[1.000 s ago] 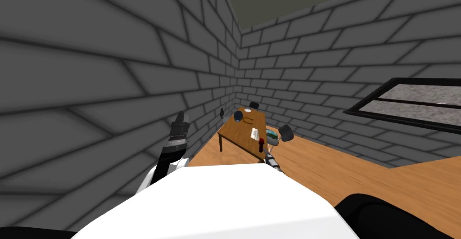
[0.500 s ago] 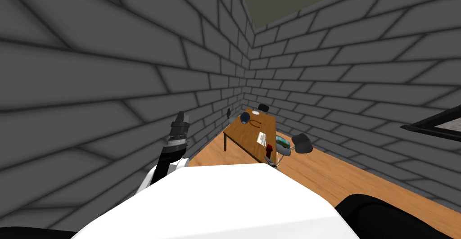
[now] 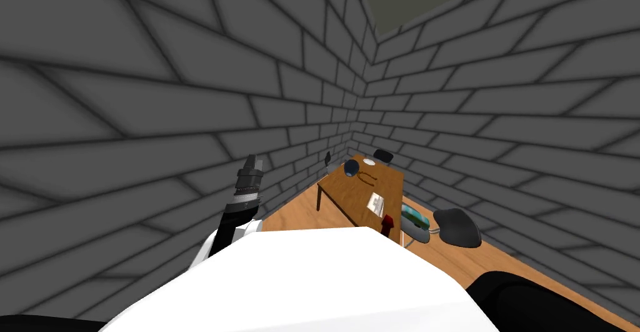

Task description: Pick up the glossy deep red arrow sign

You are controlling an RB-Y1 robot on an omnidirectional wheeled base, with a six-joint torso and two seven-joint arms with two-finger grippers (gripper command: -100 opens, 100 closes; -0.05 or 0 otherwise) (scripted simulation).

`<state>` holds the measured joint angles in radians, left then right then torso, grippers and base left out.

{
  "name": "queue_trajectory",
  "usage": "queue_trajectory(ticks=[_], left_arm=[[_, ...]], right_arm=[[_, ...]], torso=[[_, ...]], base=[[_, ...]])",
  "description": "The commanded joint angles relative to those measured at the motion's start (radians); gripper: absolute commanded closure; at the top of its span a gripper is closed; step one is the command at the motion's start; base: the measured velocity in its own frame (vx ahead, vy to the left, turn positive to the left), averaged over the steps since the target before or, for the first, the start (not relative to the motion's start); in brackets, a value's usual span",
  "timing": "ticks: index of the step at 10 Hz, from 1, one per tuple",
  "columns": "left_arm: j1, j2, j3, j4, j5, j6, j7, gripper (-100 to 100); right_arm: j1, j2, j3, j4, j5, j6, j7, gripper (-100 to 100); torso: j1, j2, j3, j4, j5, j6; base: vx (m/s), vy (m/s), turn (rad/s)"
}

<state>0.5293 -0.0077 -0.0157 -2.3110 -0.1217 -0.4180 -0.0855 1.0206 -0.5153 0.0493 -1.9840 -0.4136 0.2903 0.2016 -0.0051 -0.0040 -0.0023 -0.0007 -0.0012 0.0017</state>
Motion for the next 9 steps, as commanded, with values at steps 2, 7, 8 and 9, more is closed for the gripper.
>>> queue_trajectory(ticks=[2, 7, 8, 9], left_arm=[[0.0, 0.0, 0.0, 0.0, 0.0, 0.0, 0.0, 0], [0.0, 0.0, 0.0, 0.0, 0.0, 0.0, 0.0, 0], [0.0, 0.0, 0.0, 0.0, 0.0, 0.0, 0.0, 0], [0.0, 0.0, 0.0, 0.0, 0.0, 0.0, 0.0, 0]], right_arm=[[0.011, -0.068, -0.007, 0.07, -0.052, 0.062, 0.021, -100], [0.021, -0.167, -0.025, 0.168, -0.121, 0.181, 0.058, -100], [0.021, -0.167, -0.025, 0.168, -0.121, 0.185, 0.058, -100], [0.021, -0.189, -0.03, 0.19, -0.135, 0.211, 0.066, -100]], torso=[[0.0, 0.0, 0.0, 0.0, 0.0, -0.001], [-0.001, -0.001, -0.001, 0.0, 0.0, 0.0], [-0.002, -0.002, -0.001, 0.0, 0.0, 0.0], [-0.001, -0.002, -0.001, 0.0, 0.0, 0.0]], base=[[0.015, -0.039, 0.415], [0.017, -0.052, 0.356], [0.014, -0.054, 0.217], [0.006, -0.038, 0.3]])
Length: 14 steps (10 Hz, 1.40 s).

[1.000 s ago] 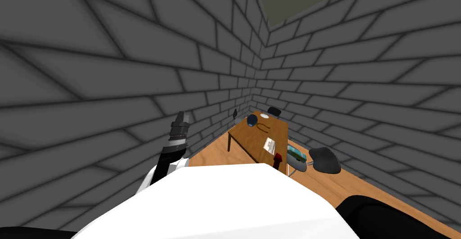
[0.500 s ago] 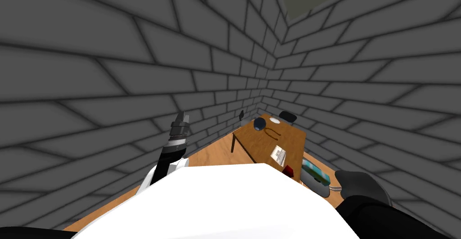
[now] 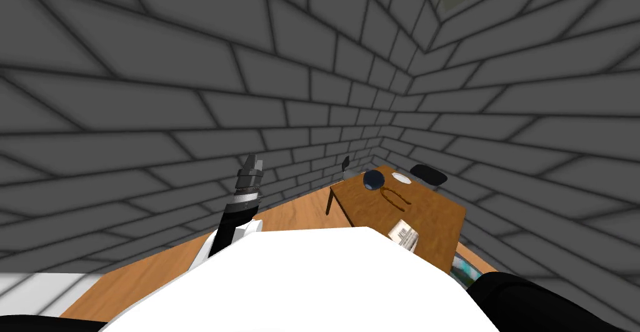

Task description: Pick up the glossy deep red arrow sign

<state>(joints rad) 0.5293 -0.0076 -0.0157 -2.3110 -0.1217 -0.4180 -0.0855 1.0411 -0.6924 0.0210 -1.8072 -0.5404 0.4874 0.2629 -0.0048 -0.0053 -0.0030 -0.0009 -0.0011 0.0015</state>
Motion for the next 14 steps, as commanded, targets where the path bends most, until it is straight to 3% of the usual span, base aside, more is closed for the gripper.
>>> queue_trajectory(ticks=[1, 6, 7, 8, 9, 12, 13, 14], left_arm=[[0.0, 0.0, 0.0, 0.0, 0.0, 0.0, 0.0, 0], [0.0, 0.0, 0.0, 0.0, 0.0, 0.0, 0.0, 0], [0.0, 0.0, 0.0, 0.0, 0.0, 0.0, 0.0, 0], [0.0, 0.0, 0.0, 0.0, 0.0, 0.0, 0.0, 0], [0.0, 0.0, 0.0, 0.0, 0.0, 0.0, 0.0, 0], [0.0, 0.0, 0.0, 0.0, 0.0, 0.0, 0.0, 0], [0.0, 0.0, 0.0, 0.0, 0.0, 0.0, 0.0, 0], [0.0, 0.0, 0.0, 0.0, 0.0, 0.0, 0.0, 0]], right_arm=[[0.001, -0.033, -0.006, 0.034, -0.022, 0.038, 0.012, -100], [-0.007, -0.109, -0.027, 0.115, -0.07, 0.125, 0.036, -100], [-0.001, -0.1, -0.023, 0.107, -0.065, 0.107, 0.035, -100], [-0.002, -0.101, -0.023, 0.109, -0.065, 0.11, 0.036, 0], [-0.028, -0.079, -0.009, 0.145, -0.05, 0.096, 0.037, -100], [-0.068, -0.048, 0.013, 0.2, -0.027, 0.076, 0.039, -100], [-0.064, -0.052, 0.01, 0.191, -0.029, 0.082, 0.038, -100], [-0.065, -0.05, 0.011, 0.193, -0.028, 0.081, 0.038, 100]], torso=[[0.0, 0.0, 0.0, 0.0, 0.0, 0.0], [0.0, 0.0, 0.0, 0.0, 0.0, 0.001], [0.0, 0.0, 0.0, 0.0, 0.0, 0.001], [0.002, 0.0, 0.0, 0.0, 0.0, 0.002], [0.003, 0.0, 0.0, 0.0, 0.001, 0.002], [0.003, 0.002, 0.001, 0.0, 0.0, 0.002], [0.002, 0.002, 0.001, 0.0, 0.0, 0.002], [0.003, 0.001, 0.001, 0.0, 0.001, 0.002]], base=[[0.01, -0.045, 0.343], [0.008, -0.051, 0.258], [0.005, -0.027, 0.048], [0.001, -0.006, -0.007], [-0.008, -0.019, 0.051], [-0.023, -0.024, 0.042], [-0.011, -0.011, 0.008], [0.0, 0.0, 0.0]])
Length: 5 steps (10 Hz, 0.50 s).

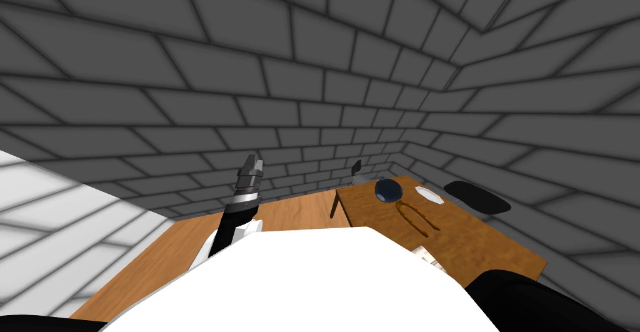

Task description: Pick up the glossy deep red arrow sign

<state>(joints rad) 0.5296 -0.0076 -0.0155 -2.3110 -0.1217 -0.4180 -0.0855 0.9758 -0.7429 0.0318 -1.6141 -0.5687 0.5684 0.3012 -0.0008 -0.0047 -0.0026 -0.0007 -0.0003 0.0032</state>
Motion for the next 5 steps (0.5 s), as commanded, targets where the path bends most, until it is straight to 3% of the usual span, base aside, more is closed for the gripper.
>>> queue_trajectory(ticks=[1, 4, 5], left_arm=[[0.0, 0.0, 0.0, 0.0, 0.0, 0.0, 0.0, 0], [0.0, 0.0, 0.0, 0.0, 0.0, 0.0, 0.0, 0], [0.0, 0.0, 0.0, 0.0, 0.0, 0.0, 0.0, 0]], right_arm=[[0.0, 0.0, 0.0, 0.0, 0.0, 0.0, 0.0, 100], [0.0, 0.0, 0.0, 0.0, 0.0, 0.0, 0.0, 100], [0.0, 0.0, 0.0, 0.0, 0.0, 0.0, 0.0, 0]], torso=[[0.0, 0.0, 0.0, 0.0, 0.0, 0.0], [0.0, 0.0, 0.0, 0.0, 0.0, 0.0], [0.0, 0.0, 0.0, 0.0, 0.0, 0.0]], base=[[0.0, 0.0, 0.0], [0.0, 0.0, 0.0], [0.0, 0.0, 0.0]])
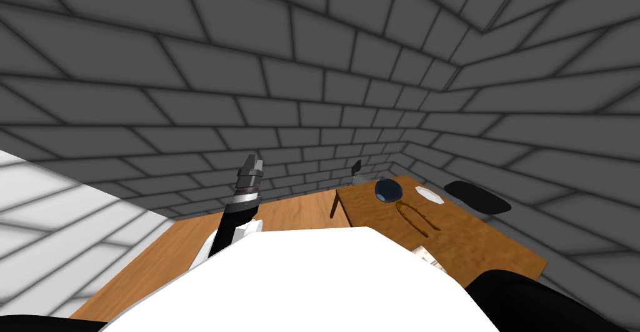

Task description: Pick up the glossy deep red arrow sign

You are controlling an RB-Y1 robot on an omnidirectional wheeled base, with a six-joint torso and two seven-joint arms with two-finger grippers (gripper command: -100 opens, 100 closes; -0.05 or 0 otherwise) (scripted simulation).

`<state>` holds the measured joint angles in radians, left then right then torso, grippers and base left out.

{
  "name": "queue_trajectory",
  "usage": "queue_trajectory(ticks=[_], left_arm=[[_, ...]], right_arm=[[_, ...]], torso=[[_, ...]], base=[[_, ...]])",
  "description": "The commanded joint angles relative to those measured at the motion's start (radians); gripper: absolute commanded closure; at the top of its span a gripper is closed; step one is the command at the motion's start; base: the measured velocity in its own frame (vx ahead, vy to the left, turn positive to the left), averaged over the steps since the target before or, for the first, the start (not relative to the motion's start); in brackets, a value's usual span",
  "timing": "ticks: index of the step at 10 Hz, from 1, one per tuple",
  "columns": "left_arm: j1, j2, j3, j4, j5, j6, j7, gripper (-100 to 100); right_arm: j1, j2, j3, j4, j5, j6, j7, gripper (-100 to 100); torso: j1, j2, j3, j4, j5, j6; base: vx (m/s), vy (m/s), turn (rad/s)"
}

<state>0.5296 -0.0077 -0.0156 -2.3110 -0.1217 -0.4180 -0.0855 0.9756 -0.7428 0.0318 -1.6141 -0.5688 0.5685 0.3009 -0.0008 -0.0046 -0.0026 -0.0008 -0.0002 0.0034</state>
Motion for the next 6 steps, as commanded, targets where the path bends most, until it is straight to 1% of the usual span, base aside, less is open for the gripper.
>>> queue_trajectory(ticks=[1, 4, 5, 6], left_arm=[[0.0, 0.0, 0.0, 0.0, 0.0, 0.0, 0.0, 0], [0.0, 0.0, 0.0, 0.0, 0.0, 0.0, 0.0, 0], [0.0, 0.0, 0.0, 0.0, 0.0, 0.0, 0.0, 0], [0.0, 0.0, 0.0, 0.0, 0.0, 0.0, 0.0, 0]], right_arm=[[0.024, -0.018, -0.012, -0.03, -0.014, 0.008, 0.0, 100], [0.064, -0.05, -0.034, -0.084, -0.037, 0.029, -0.002, 100], [0.055, -0.044, -0.029, -0.071, -0.033, 0.023, -0.001, 100], [0.056, -0.045, -0.03, -0.073, -0.034, 0.025, -0.001, 0]], torso=[[0.0, 0.0, 0.0, 0.0, 0.0, 0.0], [0.002, -0.001, -0.001, 0.0, 0.001, 0.0], [0.003, -0.001, -0.001, 0.0, 0.001, 0.0], [0.002, -0.001, -0.001, 0.0, 0.001, 0.0]], base=[[0.013, 0.014, -0.051], [0.02, 0.026, -0.044], [0.01, 0.012, -0.008], [0.0, 0.0, 0.0]])
